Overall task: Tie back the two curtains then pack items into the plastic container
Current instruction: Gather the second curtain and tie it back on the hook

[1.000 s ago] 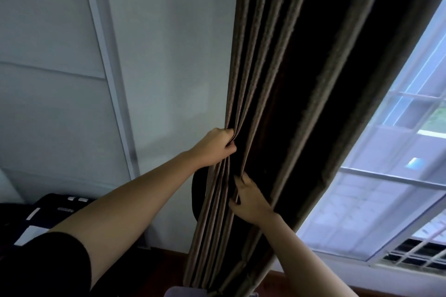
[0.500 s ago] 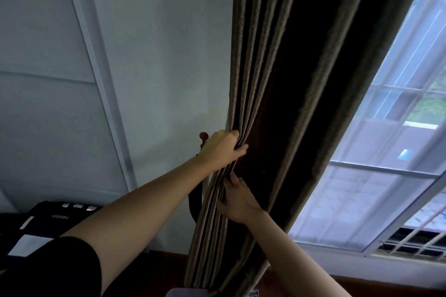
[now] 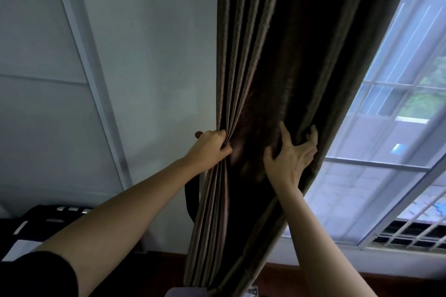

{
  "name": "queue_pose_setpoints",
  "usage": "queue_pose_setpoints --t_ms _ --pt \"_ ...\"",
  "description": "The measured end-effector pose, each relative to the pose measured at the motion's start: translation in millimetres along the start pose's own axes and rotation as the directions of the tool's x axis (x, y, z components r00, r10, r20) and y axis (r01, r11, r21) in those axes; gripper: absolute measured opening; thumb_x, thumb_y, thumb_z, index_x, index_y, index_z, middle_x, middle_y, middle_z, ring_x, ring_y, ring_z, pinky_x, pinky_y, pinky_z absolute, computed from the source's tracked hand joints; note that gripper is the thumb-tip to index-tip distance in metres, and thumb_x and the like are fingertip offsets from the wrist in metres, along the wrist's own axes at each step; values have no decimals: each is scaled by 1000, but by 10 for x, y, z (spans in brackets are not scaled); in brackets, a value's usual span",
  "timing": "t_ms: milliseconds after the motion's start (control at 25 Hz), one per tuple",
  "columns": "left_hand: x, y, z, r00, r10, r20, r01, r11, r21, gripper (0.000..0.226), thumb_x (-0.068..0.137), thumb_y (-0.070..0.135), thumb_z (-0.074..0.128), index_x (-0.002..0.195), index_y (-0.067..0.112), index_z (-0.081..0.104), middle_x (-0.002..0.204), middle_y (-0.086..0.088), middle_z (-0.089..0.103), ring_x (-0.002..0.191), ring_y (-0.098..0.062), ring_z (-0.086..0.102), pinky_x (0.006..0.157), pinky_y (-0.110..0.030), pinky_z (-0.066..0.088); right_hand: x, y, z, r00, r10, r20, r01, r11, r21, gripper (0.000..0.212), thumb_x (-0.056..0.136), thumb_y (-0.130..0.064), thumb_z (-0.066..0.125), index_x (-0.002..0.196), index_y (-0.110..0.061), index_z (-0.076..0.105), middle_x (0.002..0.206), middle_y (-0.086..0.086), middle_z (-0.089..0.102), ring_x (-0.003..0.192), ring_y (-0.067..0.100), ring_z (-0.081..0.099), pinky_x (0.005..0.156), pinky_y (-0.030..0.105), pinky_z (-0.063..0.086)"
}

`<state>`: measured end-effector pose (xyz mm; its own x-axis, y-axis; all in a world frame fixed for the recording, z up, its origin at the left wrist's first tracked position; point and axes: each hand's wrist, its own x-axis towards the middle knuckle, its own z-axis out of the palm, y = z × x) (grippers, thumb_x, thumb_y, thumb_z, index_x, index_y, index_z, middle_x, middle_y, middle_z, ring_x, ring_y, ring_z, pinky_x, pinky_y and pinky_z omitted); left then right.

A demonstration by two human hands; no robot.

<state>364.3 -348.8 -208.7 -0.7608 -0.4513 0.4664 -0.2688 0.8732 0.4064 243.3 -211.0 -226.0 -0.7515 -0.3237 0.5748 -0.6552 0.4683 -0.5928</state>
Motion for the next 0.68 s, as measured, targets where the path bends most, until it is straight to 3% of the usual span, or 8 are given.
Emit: queue_pose_setpoints --t_ms 240,360,440,520,600,680 --pt "26 -30 10 1000 4 2 -4 1000 -28 16 86 10 56 79 -5 54 75 -19 63 66 -29 60 62 -38 46 -8 107 69 956 -54 289 72 996 -52 56 81 -21 61 135 -12 48 144 23 32 125 41 34 105 41 30" --pt "35 -26 14 1000 1 21 0 999 -38 14 86 9 56 79 -2 54 78 -17 64 67 -26 59 61 -32 43 -45 104 97 923 -128 364 107 991 79 57 82 -14 61 137 -8 45 142 21 34 124 35 43 102 21 29" --pt "50 -9 14 999 -3 37 5 999 -47 13 87 10 56 78 0 53 77 -15 62 65 -21 56 60 -29 39 -119 90 157 864 -189 466 151 981 119 60 82 -12 60 138 -6 41 147 18 30 130 28 41 103 14 24" --pt "79 4 20 998 -14 60 18 998 -66 16 87 12 55 74 3 49 72 -10 59 64 -21 56 59 -30 41 -262 114 292 770 -250 586 213 968 133 60 78 -19 57 136 -5 46 142 15 39 127 28 44 108 24 32" --pt "96 27 27 996 -27 81 34 996 -77 26 89 12 54 65 12 41 63 0 50 56 -16 50 54 -26 36 -411 174 439 681 -267 682 265 958 111 57 74 -29 51 125 -7 54 128 12 47 115 29 52 100 36 43" --pt "100 59 28 995 -38 91 46 995 -84 35 89 12 52 61 18 34 59 4 43 50 -9 43 50 -24 31 -513 244 534 616 -241 750 287 955 71 51 73 -32 50 118 -8 57 123 9 47 111 28 53 95 38 46"
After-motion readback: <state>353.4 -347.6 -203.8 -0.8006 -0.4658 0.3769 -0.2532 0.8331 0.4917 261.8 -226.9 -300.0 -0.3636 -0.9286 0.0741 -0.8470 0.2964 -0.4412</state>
